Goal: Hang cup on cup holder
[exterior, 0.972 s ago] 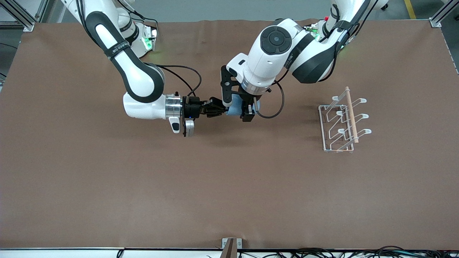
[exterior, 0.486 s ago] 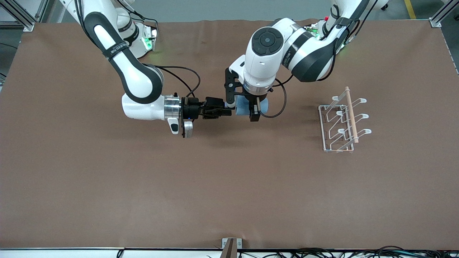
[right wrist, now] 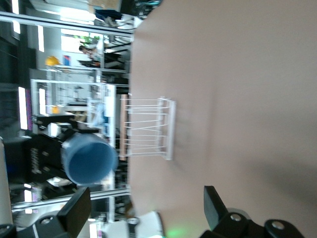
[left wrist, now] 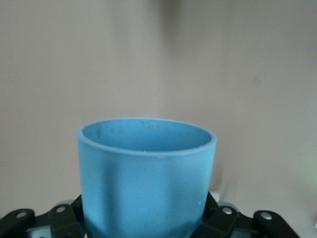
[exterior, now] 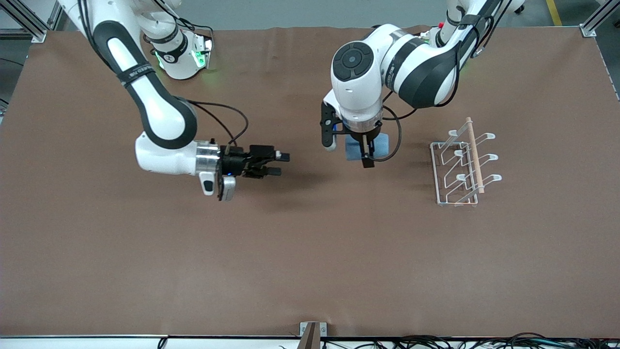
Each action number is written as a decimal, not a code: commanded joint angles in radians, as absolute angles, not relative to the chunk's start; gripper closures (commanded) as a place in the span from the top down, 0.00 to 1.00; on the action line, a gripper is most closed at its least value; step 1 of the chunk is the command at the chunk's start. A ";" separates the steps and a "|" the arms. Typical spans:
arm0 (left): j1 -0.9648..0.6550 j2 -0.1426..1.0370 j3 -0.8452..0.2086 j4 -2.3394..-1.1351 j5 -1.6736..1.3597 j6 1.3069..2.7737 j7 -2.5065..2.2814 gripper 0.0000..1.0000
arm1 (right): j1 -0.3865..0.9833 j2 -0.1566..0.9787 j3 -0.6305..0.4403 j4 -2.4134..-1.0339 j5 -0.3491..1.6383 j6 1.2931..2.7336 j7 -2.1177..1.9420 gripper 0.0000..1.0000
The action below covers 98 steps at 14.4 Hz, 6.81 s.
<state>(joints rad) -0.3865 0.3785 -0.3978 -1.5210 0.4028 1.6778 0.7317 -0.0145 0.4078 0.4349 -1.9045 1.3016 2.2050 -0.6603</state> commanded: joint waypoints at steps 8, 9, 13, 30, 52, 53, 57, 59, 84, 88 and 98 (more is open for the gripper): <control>-0.416 0.410 -0.399 -1.575 0.856 1.301 0.718 0.00 | -0.035 0.278 0.172 -1.902 0.475 2.191 -0.356 1.00; -0.413 0.411 -0.400 -1.622 0.926 1.287 0.718 0.00 | -0.035 0.275 0.146 -1.885 0.412 2.189 -0.354 1.00; -0.368 0.437 -0.390 -1.739 1.063 1.278 0.670 0.00 | -0.034 0.256 0.074 -1.850 0.146 2.186 -0.269 1.00; -0.258 0.623 -0.390 -1.799 1.330 1.272 0.586 0.00 | -0.038 0.025 -0.075 -1.597 -0.098 1.774 0.074 1.00; -0.258 0.773 -0.390 -1.799 1.341 1.206 0.502 0.16 | -0.029 -0.028 -0.084 -1.514 -0.006 1.546 0.095 1.00; -0.258 0.776 -0.390 -1.801 1.339 1.204 0.500 0.23 | -0.029 -0.028 -0.084 -1.513 -0.006 1.546 0.095 1.00; -0.255 0.767 -0.391 -1.775 1.318 1.200 0.499 0.71 | -0.018 -0.029 -0.084 -1.513 -0.006 1.546 0.095 1.00; -0.250 0.743 -0.393 -1.737 1.270 1.200 0.497 1.00 | -0.020 -0.029 -0.084 -1.513 -0.006 1.545 0.095 1.00; -0.100 0.304 -0.235 -1.373 0.446 1.443 0.181 1.00 | -0.012 -0.029 -0.083 -1.520 -0.051 1.542 0.095 1.00; -0.097 0.207 -0.046 -1.373 0.142 1.497 0.141 1.00 | -0.017 -0.028 -0.081 -1.519 -0.051 1.545 0.095 1.00; -0.023 -0.037 0.015 -1.446 -0.052 1.486 0.114 1.00 | -0.028 -0.028 -0.069 -1.520 -0.049 1.543 0.095 1.00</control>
